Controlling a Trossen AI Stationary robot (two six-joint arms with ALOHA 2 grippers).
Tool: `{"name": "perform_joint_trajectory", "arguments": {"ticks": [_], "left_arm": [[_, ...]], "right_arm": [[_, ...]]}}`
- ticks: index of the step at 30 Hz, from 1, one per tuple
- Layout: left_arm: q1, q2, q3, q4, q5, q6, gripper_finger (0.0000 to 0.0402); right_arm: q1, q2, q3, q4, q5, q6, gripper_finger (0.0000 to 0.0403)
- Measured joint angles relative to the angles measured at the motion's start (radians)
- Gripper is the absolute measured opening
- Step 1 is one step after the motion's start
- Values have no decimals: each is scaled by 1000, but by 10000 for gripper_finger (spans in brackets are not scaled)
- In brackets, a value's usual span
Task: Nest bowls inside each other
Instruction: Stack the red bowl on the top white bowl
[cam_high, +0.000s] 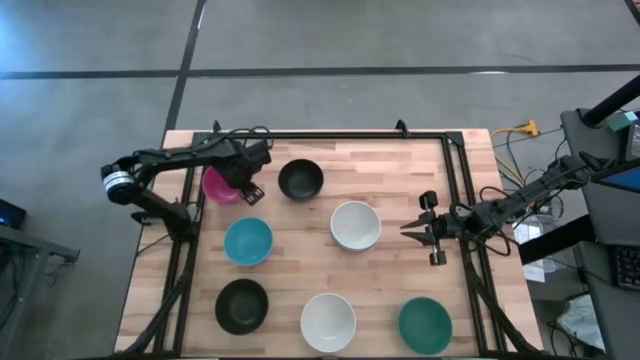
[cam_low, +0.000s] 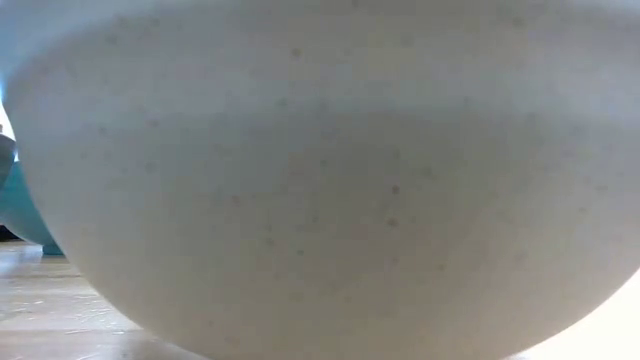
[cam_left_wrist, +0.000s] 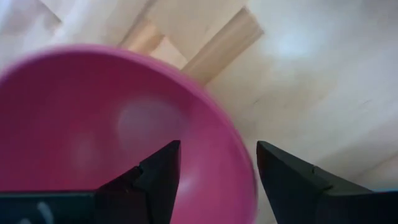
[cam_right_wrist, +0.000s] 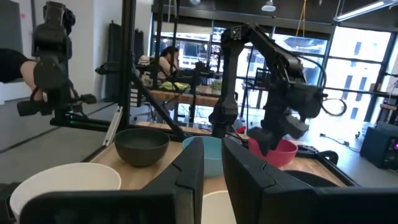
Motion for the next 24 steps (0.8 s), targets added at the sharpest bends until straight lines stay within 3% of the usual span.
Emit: {"name": "perform_joint_trajectory", "arguments": {"ticks": [6, 17, 24], "left_arm": [[8, 40, -7, 10, 13, 49, 161], [7, -54, -7, 0, 15, 43, 16], [5, -111, -6, -8, 15, 45, 4]], "right_arm": [[0, 0, 0, 0, 0, 0, 52], [0, 1, 0, -1, 1, 0, 52], [0, 1, 0, -2, 3, 0, 52]]}}
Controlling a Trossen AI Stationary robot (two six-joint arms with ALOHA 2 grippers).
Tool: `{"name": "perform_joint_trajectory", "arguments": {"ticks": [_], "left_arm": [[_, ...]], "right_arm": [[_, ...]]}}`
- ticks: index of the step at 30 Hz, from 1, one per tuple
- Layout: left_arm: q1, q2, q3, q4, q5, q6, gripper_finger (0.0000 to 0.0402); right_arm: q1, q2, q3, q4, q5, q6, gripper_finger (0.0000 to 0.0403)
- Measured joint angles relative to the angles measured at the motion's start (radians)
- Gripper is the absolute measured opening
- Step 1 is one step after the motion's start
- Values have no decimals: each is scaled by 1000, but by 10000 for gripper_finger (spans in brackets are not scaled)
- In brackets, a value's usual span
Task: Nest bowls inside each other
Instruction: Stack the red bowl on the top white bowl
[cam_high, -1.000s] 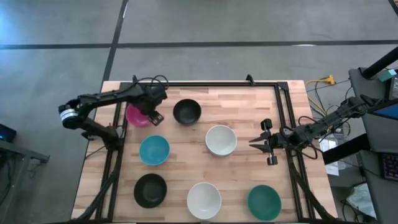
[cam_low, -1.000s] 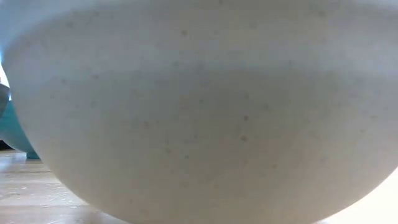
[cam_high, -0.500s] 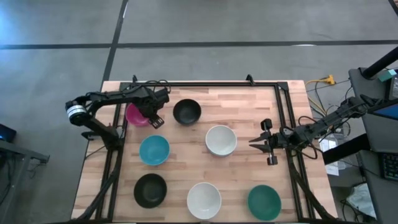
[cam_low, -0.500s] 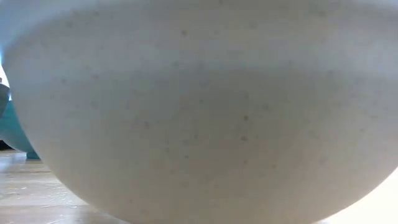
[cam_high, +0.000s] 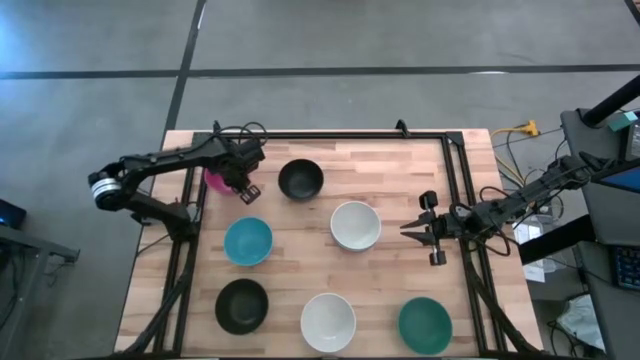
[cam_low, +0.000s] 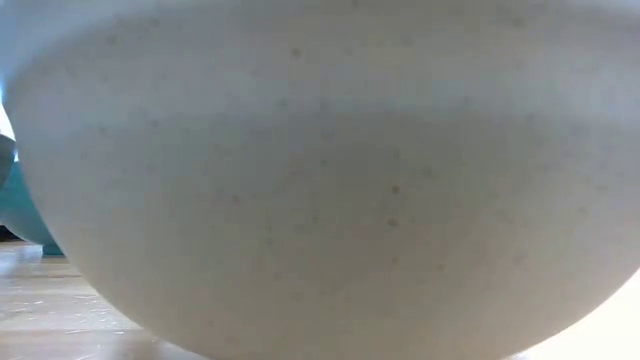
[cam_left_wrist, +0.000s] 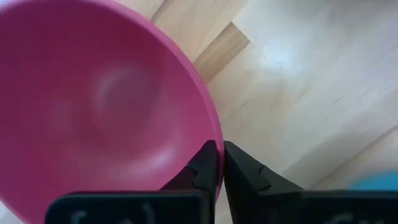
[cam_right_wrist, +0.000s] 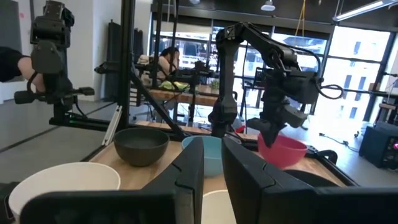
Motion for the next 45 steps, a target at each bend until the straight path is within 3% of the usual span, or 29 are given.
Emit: {"name": "perform_joint_trajectory", "arguments": {"ticks": [12, 21, 24, 30, 35, 40, 42, 45], "left_arm": [[-89, -45, 37, -40, -5, 8, 1], [-344, -48, 176, 2, -19, 127, 1], [-461, -48, 241, 1, -118, 203, 1], [-672, -48, 307, 145, -424, 430, 0], [-767, -32, 310, 377, -468, 746, 0], [-844, 27, 310, 714, -643, 1105, 0], [-854, 59, 312, 816, -640, 1249, 0], [-854, 107, 330, 844, -605, 1357, 0]], "right_arm": [[0, 0, 0, -1, 0, 4, 52], [0, 0, 0, -5, 0, -1, 52], [0, 0, 0, -5, 0, -1, 52], [0, 0, 0, -6, 0, -4, 52], [0, 0, 0, -6, 0, -4, 52], [0, -2, 0, -24, 0, -12, 52], [0, -5, 0, -39, 2, -15, 52], [0, -13, 0, -57, 6, -12, 52]]}}
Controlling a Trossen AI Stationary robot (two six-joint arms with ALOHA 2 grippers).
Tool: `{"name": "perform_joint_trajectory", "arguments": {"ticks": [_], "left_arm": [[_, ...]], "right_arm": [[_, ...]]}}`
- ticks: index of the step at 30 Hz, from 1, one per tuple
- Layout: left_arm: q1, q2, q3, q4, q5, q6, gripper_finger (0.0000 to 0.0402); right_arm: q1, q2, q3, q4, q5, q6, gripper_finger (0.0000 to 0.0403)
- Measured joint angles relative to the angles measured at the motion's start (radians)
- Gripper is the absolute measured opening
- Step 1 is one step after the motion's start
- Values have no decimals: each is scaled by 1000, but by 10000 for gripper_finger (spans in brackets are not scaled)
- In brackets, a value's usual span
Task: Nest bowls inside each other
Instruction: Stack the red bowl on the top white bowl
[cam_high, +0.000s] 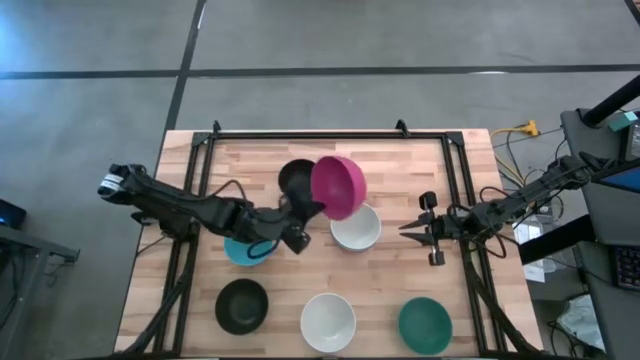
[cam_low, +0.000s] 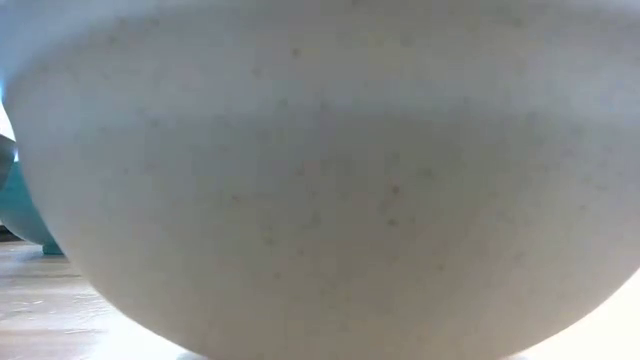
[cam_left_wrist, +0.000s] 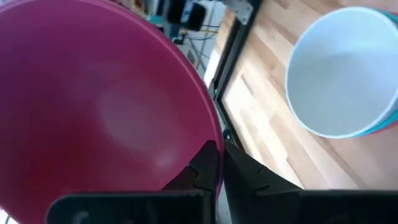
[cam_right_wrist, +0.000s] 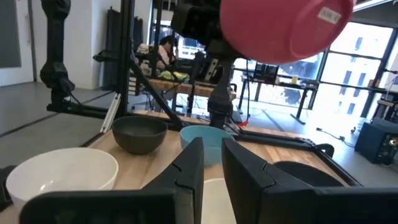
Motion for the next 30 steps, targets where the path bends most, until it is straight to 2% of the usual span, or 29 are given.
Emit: {"name": "perform_joint_trajectory", "arguments": {"ticks": [4, 9, 12, 16, 21, 30], "left_arm": [[15, 59, 44, -76, 59, 5, 0], [52, 147, 180, -269, 276, -79, 0], [78, 210, 299, -422, 390, -123, 0], [107, 314, 447, -589, 421, -125, 0], [161, 432, 588, -734, 577, -128, 0], [201, 610, 777, -947, 658, -126, 0]], "right_arm": [[0, -21, 0, -30, 2, 15, 52], [0, -68, 0, -99, 9, 37, 52], [0, -107, 0, -159, 66, 118, 52], [-5, -174, 41, -384, 91, 268, 52], [-5, -231, 124, -709, 92, 431, 52], [-5, -249, 91, -715, 109, 430, 52]]}}
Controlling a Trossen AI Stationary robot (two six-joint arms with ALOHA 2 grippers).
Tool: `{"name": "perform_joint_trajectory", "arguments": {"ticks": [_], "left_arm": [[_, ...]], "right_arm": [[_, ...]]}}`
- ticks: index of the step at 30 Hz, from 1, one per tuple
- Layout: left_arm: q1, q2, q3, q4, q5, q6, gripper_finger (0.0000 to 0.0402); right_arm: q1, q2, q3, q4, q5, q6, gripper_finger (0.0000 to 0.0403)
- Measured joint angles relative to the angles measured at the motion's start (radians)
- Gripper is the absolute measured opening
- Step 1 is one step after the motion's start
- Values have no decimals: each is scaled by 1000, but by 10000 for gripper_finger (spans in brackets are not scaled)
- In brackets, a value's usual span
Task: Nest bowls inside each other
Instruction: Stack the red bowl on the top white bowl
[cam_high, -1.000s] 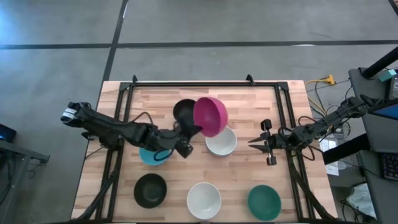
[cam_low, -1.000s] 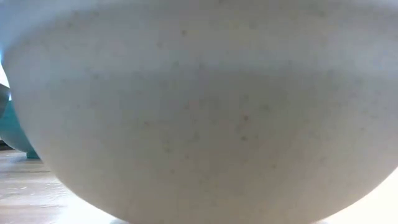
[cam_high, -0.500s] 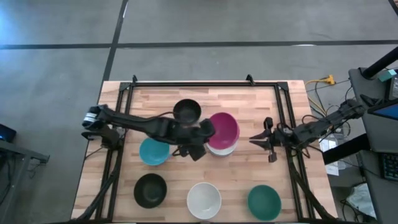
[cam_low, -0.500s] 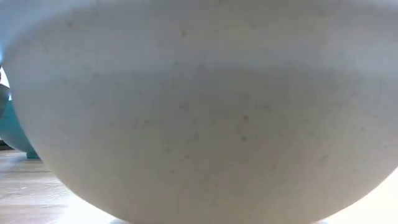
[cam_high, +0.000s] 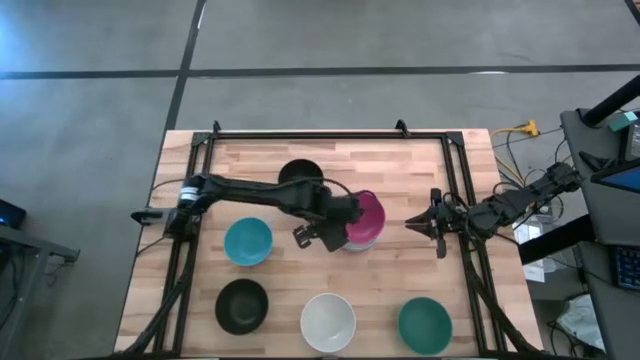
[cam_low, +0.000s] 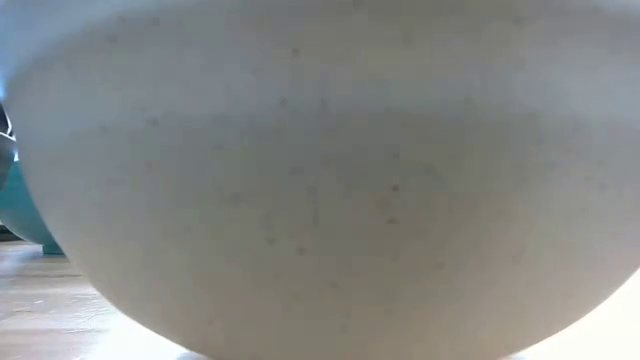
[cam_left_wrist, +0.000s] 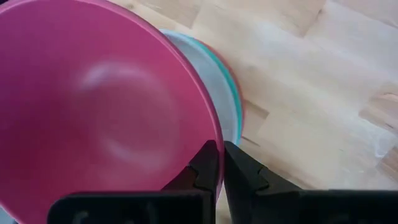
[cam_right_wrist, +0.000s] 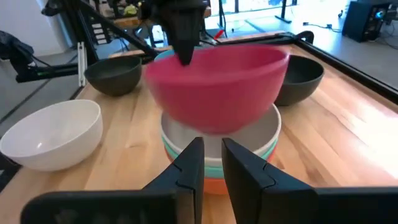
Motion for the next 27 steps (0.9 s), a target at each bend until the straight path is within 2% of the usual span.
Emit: {"name": "perform_joint_trajectory", "arguments": {"ticks": [6, 27], "left_arm": [[-1, 51, 49, -15, 36, 5, 0], [-1, 103, 27, -39, 45, 2, 0]], "right_arm": [[0, 0, -4, 7, 1, -18, 52], [0, 0, -5, 14, 2, -26, 52]]}}
